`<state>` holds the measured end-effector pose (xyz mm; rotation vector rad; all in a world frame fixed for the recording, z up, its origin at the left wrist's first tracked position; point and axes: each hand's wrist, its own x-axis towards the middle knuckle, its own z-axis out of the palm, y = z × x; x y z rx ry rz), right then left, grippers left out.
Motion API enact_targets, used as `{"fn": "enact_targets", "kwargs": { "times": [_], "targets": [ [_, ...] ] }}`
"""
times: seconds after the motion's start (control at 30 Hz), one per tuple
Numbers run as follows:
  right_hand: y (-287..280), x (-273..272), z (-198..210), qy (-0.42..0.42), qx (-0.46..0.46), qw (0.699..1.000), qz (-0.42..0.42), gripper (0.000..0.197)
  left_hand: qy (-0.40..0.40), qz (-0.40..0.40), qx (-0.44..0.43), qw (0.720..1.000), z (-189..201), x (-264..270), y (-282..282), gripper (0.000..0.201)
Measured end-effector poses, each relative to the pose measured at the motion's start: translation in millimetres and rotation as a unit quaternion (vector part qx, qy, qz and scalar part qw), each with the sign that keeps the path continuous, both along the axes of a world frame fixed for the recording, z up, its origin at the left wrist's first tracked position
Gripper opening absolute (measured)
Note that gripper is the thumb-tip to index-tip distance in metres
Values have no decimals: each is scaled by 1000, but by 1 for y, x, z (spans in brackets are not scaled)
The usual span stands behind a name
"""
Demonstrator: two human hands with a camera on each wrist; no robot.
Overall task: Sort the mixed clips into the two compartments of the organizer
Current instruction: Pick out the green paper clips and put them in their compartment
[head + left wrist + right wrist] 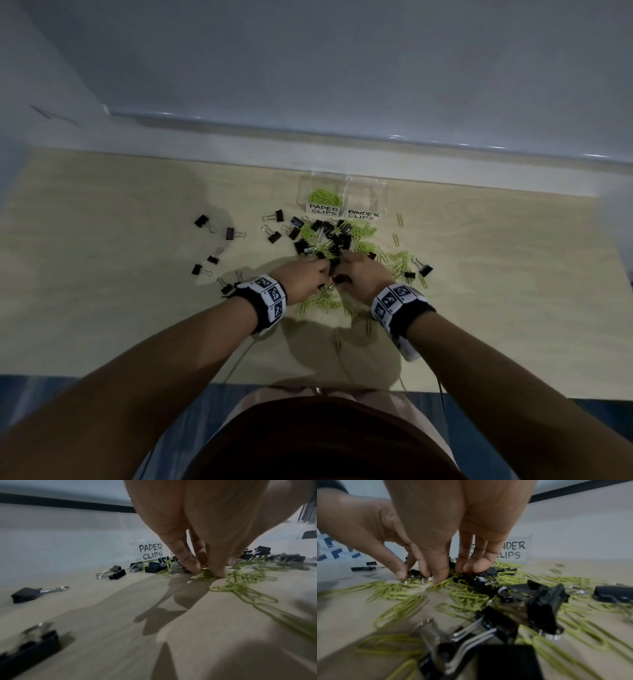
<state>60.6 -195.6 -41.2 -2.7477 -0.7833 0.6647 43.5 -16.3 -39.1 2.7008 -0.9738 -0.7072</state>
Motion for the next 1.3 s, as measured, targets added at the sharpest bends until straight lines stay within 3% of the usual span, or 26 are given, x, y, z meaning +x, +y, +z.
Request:
{"fn": "enact_targets", "kwargs": {
  "times": [0.13,0.2,0.3,0.4,0.47,0.53,0.6,0.7,0.8,0.93,1.07,1.17,1.3],
  "targets": [
    [-1,-6,0,-32,5,999,-10,16,-9,39,-43,998,-5,-6,6,27],
    [-2,-11,1,-48,34,998,-9,9,-9,109,-103,989,-4,-10,12,24],
    [-9,-20,2,-50,101,993,-39,8,-26,258,-173,950,2,-10,28,16],
    [-29,-25,3,-53,168,967,-184,13,-75,356,-166,916,-1,-2,52,13],
    [-51,-23,3,-69,191,929,-309,12,-89,390,-133,907,-9,3,68,18],
    [-76,-21,2,-83,173,894,-404,9,-97,397,-84,909,-14,6,75,23],
    [-97,-20,-1,-101,124,885,-436,11,-110,363,-57,923,-16,11,71,26],
    [-103,-18,0,-150,26,900,-407,16,-93,312,-66,943,-13,17,50,30],
    [-76,-14,6,-173,37,930,-321,15,-78,305,-75,946,-15,23,30,34],
    [-24,-10,7,-145,98,974,-144,27,-73,288,-94,950,-16,28,22,32],
    [13,0,4,-79,33,995,-51,41,-62,292,-103,949,-12,27,27,30],
    [17,8,1,-64,-20,998,-19,45,-68,316,-106,940,-13,20,43,23],
    [9,13,0,-65,-8,998,-19,29,-91,382,-124,911,-16,10,70,18]
  ]
}}
